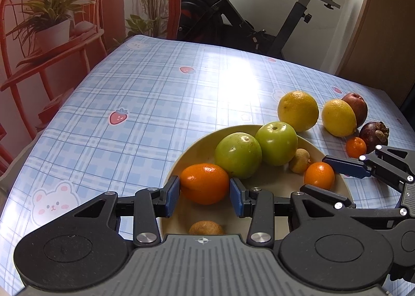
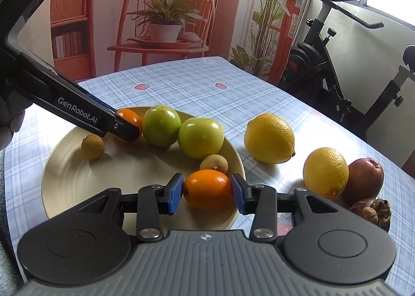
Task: Organize fruits
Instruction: 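Open the left gripper over the plate while the right gripper lowers its tangerine there, then grasp another tangerine beside the mangosteen with the right gripper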
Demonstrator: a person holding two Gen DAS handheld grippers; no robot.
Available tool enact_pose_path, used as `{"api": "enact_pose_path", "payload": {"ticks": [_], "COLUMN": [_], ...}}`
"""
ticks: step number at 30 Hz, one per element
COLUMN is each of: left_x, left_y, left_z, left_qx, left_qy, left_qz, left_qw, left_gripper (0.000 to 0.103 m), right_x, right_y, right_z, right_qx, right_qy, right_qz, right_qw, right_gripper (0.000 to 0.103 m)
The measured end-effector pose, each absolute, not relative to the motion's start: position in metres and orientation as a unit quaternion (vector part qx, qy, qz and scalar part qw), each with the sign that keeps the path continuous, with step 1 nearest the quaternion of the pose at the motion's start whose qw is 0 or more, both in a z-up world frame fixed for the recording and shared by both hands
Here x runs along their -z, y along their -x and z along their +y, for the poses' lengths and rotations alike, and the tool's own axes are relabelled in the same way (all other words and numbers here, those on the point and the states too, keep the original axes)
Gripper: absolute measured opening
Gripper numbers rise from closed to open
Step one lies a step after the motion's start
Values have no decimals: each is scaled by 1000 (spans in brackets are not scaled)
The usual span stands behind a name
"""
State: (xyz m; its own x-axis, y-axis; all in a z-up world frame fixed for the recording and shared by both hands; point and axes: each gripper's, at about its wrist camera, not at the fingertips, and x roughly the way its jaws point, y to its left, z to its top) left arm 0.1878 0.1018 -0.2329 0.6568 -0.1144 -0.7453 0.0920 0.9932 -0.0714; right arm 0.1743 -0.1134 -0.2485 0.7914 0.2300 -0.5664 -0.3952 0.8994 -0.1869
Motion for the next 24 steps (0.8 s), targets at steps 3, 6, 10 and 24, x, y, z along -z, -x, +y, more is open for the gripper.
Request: {"api": "enact_pose_path", "payload": {"ticks": [3, 6, 10, 24], "left_x": [231, 224, 213, 199], "left_y": [-186, -181, -176, -189], "left_z": [101, 103, 98, 10], "left_qx": [57, 62, 64, 139], "left_qy": [16, 32, 40, 60], "left_qz": [406, 393, 372, 352], "left_qw": [912, 917, 925, 923], "left_gripper": [47, 53, 53, 53], "right_x": [249, 244, 233, 233], "right_y": [-170, -167, -158, -115], "right_z": [-113, -118, -131, -236], "right_qx": [-173, -169, -171, -65], "right_qy": [153, 133, 109, 31], "right_qz": [269, 256, 237, 224], "right_qw": [935, 943, 950, 972], "right_gripper": [46, 49, 49, 49]}}
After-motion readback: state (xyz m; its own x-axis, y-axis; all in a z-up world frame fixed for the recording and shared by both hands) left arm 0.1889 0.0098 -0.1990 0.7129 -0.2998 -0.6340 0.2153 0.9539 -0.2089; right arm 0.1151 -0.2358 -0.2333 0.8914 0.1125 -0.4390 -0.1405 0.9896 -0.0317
